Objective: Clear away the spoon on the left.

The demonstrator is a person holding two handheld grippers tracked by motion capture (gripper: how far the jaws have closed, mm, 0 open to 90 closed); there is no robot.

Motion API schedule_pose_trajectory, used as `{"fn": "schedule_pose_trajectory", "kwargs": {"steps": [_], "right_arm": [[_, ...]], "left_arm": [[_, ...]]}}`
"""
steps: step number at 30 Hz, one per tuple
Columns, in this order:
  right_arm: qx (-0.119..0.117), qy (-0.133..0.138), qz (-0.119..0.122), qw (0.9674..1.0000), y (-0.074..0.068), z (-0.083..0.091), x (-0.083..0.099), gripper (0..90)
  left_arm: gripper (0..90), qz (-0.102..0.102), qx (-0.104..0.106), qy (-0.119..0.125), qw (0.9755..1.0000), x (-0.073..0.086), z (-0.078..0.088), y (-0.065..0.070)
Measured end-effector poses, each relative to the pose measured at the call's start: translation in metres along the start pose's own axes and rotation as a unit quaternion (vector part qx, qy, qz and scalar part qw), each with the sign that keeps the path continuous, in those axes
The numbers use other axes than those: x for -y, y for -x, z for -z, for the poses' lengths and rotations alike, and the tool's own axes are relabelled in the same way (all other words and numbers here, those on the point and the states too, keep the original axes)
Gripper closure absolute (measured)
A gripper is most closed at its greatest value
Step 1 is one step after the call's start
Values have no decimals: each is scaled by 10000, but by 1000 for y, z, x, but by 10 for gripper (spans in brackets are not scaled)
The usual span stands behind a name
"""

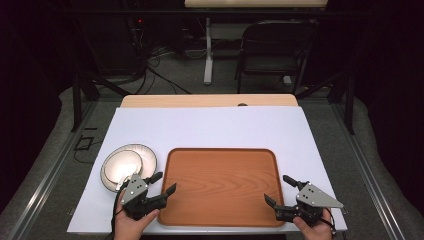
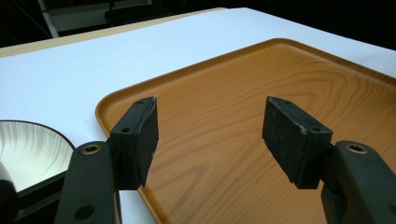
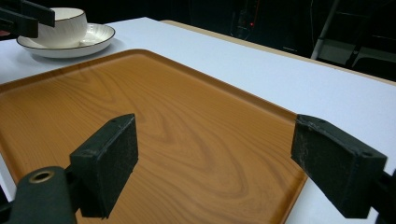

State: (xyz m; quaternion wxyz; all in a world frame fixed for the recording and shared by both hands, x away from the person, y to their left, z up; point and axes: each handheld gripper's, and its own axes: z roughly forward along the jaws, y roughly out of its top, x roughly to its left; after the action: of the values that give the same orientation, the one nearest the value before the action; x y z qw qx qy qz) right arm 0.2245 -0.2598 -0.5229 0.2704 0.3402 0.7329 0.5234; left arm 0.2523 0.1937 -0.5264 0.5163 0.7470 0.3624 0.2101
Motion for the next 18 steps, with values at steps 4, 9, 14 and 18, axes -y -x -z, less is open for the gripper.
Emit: {"fn": "schedule_pose_trajectory", "kwargs": {"steps": [4,9,14,18], "right_arm": [[8,-5,6,10000,0,0,0,143],[3,-14,-5,10000,0,-1,0,143],[-3,-1,1,10000,0,-1,0,143],[-1,7,-23,10000,0,-1,0,143]], "left_arm": [[367,-4,-1,-35,10000,0,0,0],[368,32,-25,-57,10000,0,0,-1],[369,29,-57,-64,10000,0,0,-1],[370,45,-77,-87,9999,0,1,-2]]}}
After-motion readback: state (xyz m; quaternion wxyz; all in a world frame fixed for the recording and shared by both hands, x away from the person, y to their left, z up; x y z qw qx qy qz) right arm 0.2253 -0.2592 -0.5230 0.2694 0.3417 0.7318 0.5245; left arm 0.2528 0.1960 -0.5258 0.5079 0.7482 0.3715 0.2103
